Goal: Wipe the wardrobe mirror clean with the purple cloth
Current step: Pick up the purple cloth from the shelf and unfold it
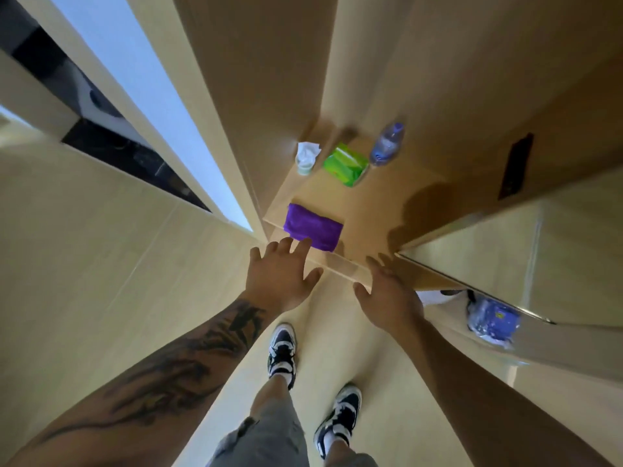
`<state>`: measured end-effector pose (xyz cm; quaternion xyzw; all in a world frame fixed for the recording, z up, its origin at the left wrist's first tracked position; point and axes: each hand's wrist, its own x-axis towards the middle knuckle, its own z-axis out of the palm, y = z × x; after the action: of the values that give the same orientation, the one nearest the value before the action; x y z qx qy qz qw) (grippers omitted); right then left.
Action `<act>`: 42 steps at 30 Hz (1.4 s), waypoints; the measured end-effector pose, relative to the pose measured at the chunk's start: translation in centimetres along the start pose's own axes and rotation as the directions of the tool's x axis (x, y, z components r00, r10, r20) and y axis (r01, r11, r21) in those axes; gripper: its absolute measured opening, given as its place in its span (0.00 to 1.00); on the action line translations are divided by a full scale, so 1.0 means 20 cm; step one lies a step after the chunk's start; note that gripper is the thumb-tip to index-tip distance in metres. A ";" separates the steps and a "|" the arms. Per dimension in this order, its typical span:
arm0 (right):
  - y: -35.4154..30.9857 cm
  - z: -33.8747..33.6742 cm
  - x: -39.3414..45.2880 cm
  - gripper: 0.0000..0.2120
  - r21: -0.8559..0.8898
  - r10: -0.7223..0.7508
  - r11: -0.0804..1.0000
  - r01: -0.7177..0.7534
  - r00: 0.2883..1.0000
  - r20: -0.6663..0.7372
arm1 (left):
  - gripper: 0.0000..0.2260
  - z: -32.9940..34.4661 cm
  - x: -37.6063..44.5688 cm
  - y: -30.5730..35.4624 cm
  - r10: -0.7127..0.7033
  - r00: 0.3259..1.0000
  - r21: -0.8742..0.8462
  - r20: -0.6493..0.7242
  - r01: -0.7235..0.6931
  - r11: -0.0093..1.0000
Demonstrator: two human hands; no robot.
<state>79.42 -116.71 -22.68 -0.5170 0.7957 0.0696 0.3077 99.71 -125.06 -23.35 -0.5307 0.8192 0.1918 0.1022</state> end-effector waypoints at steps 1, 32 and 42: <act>-0.02 0.03 0.05 0.31 -0.014 -0.004 1.000 0.004 1.000 0.009 | 0.30 0.03 0.04 -0.04 0.004 1.000 0.006 0.021 -0.004 1.000; 0.07 1.08 1.52 0.11 -0.121 -0.184 0.980 0.155 0.939 -0.292 | 0.15 1.27 1.29 -0.46 0.240 0.958 0.070 -0.158 -0.232 0.970; -0.08 0.66 1.17 0.07 0.270 -0.094 0.939 0.215 0.912 -0.399 | 0.13 0.78 0.98 -0.38 0.122 0.976 -0.389 -0.180 -0.184 0.902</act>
<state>79.82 -130.04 -46.12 -0.5282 0.7973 -0.1816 0.2288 97.90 -137.45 -46.28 -0.4871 0.8066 0.3234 -0.0872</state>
